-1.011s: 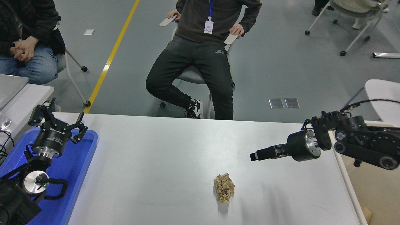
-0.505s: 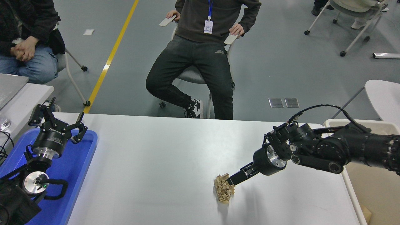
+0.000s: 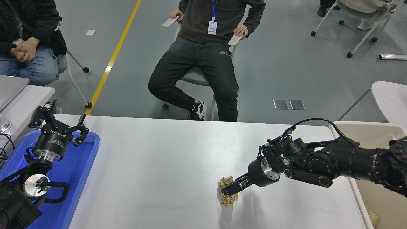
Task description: Clean the table surface
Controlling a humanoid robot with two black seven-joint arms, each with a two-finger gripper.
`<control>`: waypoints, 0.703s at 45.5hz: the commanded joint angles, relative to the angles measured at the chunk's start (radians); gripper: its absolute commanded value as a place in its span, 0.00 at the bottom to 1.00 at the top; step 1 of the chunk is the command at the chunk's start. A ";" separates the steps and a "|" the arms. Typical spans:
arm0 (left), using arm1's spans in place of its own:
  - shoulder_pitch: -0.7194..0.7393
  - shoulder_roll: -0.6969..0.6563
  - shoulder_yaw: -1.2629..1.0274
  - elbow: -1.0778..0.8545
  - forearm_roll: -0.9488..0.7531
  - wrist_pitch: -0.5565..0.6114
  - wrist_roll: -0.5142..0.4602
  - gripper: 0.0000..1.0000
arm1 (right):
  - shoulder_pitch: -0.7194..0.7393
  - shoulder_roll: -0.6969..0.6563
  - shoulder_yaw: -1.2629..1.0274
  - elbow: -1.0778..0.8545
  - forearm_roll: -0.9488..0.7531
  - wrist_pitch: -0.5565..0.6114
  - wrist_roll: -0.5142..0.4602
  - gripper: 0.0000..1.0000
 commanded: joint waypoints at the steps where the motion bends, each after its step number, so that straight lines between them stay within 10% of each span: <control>1: 0.000 0.000 0.000 0.000 0.000 0.000 0.000 1.00 | -0.036 0.032 -0.001 -0.047 0.000 -0.045 0.000 0.99; 32: 0.000 0.000 0.000 0.001 0.000 0.000 0.000 1.00 | -0.082 0.075 -0.017 -0.104 0.000 -0.128 0.000 0.91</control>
